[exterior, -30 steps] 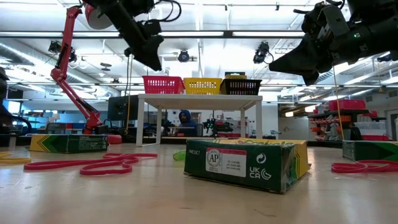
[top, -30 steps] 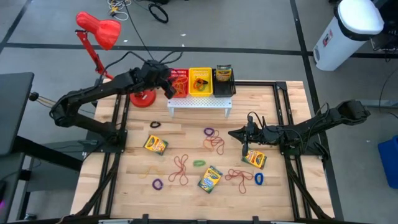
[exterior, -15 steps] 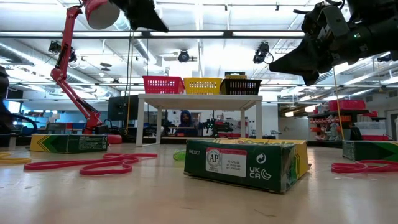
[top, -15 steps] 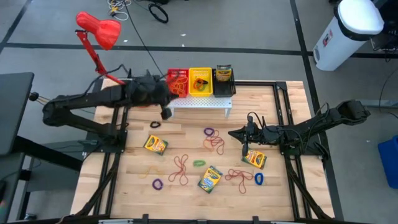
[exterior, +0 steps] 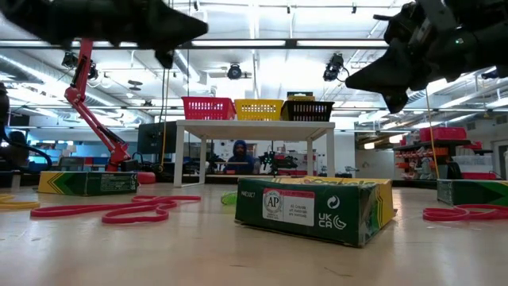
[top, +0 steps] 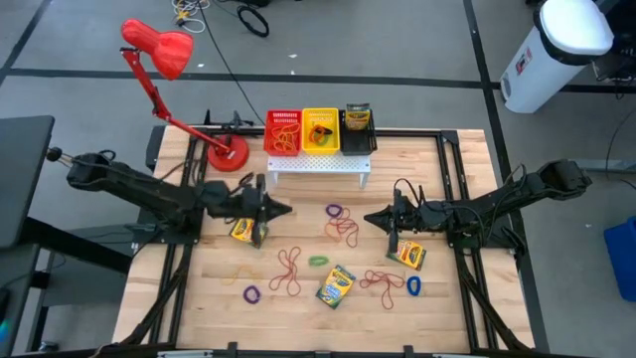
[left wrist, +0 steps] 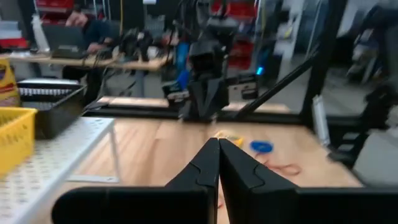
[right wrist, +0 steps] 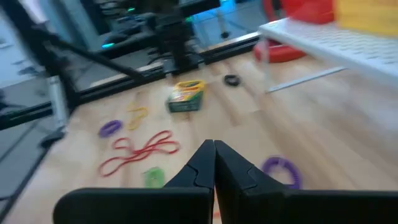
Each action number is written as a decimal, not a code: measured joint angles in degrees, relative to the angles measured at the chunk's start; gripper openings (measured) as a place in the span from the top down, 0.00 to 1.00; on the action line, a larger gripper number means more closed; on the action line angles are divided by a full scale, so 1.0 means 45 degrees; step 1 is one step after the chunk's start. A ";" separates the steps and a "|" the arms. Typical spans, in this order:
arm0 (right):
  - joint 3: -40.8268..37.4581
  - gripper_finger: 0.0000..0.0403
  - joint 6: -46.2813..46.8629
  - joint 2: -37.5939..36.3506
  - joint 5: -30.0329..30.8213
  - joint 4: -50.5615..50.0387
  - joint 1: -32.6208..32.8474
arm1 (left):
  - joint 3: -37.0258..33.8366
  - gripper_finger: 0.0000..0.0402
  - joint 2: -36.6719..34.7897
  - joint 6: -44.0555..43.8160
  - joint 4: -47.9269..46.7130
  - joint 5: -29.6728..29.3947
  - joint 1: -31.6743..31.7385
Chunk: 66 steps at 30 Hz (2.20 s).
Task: Pick & Place Office Desk Supplies
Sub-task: Put the blue spring keychain into the yellow bin on the shelf
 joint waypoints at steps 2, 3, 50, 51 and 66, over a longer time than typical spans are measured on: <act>0.0000 0.99 -0.0011 0.0005 -0.0417 -0.0007 0.0000 | -0.0878 0.97 0.0083 -0.0285 0.1631 -0.0019 -0.0260; 0.0000 0.99 -0.0046 0.0001 -0.0555 -0.0036 0.0000 | -0.1225 0.97 0.0106 -0.0359 0.2263 -0.0031 -0.0367; 0.6567 0.64 0.3022 0.6484 -0.3466 -1.7002 0.6593 | -0.2308 0.97 0.0122 -0.1074 0.2755 -0.0107 -0.0457; 0.6567 0.64 0.2989 0.6545 -0.3506 -1.6985 0.6523 | -0.2308 0.97 0.0122 -0.1074 0.2744 -0.0111 -0.0457; 0.7288 0.97 0.4110 0.6267 -0.3636 -1.6645 0.6411 | -0.2303 0.97 0.0122 -0.1074 0.2751 -0.0107 -0.0457</act>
